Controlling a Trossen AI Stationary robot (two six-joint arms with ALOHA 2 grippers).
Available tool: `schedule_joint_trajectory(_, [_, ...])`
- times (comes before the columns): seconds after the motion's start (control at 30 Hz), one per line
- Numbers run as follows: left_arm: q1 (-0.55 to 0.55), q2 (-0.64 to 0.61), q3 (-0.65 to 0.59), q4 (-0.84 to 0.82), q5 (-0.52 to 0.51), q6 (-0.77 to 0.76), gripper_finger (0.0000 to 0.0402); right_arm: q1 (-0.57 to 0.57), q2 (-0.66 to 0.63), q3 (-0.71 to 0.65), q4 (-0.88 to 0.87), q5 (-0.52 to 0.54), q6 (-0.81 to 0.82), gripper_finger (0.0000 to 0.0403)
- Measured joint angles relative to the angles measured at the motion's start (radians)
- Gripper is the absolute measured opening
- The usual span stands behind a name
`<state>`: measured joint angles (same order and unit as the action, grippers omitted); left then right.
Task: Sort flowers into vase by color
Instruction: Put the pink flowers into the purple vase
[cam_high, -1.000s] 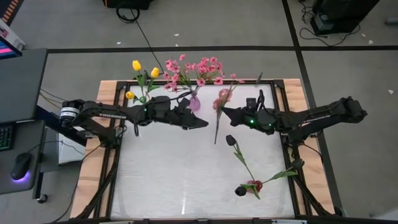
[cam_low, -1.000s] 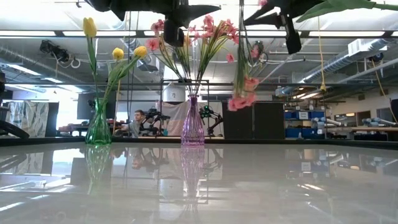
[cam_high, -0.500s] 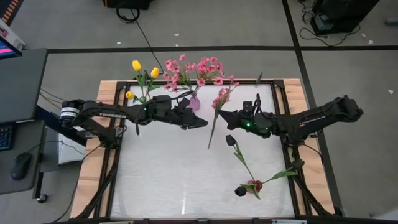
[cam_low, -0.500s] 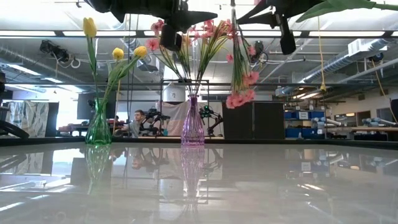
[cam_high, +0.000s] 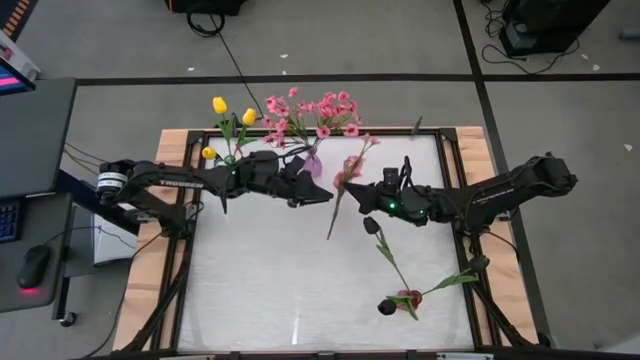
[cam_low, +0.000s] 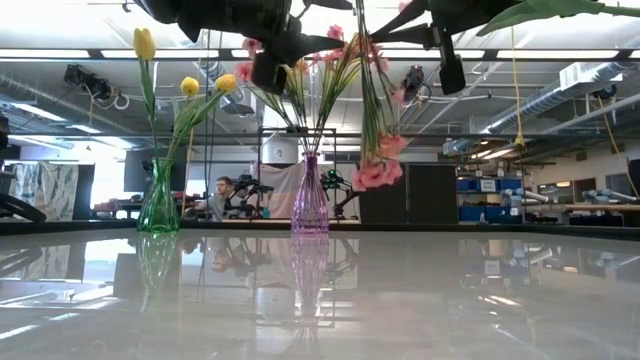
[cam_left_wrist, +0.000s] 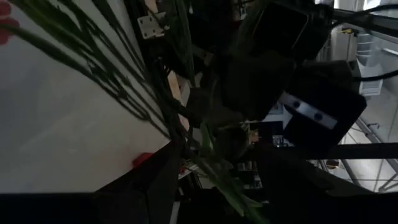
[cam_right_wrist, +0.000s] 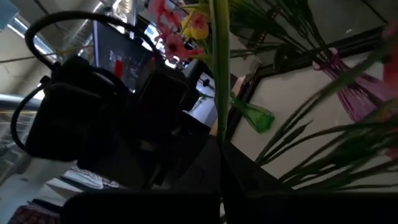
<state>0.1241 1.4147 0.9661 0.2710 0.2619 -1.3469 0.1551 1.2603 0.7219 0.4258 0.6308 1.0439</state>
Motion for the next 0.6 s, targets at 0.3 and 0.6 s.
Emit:
schedule_joint_trajectory(0.3, [-0.017,0.000,0.000,0.006,0.018,0.005,0.0217,0.000,0.000,0.000,0.007,0.051,-0.005,0.0003])
schedule_joint_trajectory(0.6, [-0.021,0.055,0.000,0.043,0.047,-0.015,0.0217,0.000,0.000,0.000,0.008,0.057,-0.003,0.0003])
